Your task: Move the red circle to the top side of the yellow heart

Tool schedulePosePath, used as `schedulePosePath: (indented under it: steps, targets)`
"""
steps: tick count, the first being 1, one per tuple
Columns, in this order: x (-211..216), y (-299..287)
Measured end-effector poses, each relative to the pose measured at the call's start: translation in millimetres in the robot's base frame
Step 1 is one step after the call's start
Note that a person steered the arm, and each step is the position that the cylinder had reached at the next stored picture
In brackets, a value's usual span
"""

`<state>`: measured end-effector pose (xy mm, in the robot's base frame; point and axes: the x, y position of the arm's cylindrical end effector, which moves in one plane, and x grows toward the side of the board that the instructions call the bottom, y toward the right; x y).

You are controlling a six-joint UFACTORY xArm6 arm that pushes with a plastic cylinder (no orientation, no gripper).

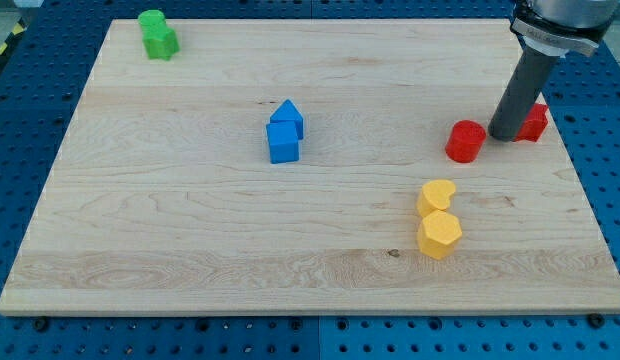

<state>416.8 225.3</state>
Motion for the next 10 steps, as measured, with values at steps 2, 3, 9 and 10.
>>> schedulePosePath:
  steps: [2, 3, 9, 10]
  targets:
    - [7, -1]
    - [7, -16]
    - [7, -92]
    - [7, -89]
